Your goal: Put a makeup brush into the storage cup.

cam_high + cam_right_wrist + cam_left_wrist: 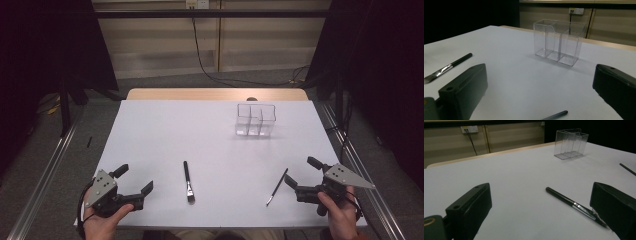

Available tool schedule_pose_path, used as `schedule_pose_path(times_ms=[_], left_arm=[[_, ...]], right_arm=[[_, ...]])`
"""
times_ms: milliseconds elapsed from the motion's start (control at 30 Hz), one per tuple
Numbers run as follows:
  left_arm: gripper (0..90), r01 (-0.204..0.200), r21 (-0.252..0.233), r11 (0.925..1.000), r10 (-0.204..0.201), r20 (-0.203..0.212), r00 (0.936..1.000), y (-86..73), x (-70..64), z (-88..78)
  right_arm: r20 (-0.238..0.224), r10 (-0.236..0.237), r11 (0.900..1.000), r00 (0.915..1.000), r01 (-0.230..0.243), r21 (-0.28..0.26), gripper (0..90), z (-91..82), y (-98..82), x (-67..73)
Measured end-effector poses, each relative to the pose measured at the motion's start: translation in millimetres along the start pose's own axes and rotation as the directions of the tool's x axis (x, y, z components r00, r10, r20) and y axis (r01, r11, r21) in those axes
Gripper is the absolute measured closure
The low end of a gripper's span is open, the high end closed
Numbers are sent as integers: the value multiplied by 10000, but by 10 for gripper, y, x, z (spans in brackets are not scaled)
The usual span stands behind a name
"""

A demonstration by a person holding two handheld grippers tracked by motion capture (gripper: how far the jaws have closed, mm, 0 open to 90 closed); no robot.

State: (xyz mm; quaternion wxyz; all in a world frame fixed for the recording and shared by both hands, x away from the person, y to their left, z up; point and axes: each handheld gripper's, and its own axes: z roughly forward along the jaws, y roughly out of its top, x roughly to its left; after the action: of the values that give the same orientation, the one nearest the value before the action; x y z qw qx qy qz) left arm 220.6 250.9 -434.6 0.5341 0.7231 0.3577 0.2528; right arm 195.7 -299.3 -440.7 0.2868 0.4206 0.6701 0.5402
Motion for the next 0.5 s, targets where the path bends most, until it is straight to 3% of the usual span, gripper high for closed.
schedule_pose_path(times_ms=[367,500], left_arm=[[40,102,83,9999,-102,36,9999,-1,3,2],[40,123,18,9999,-124,233,9997,8,-10,2]], right_arm=[[-15,50,10000,10000,-50,22,0,0,-5,-11],[-29,23,10000,10000,-23,-5,0,-4,-3,-12]])
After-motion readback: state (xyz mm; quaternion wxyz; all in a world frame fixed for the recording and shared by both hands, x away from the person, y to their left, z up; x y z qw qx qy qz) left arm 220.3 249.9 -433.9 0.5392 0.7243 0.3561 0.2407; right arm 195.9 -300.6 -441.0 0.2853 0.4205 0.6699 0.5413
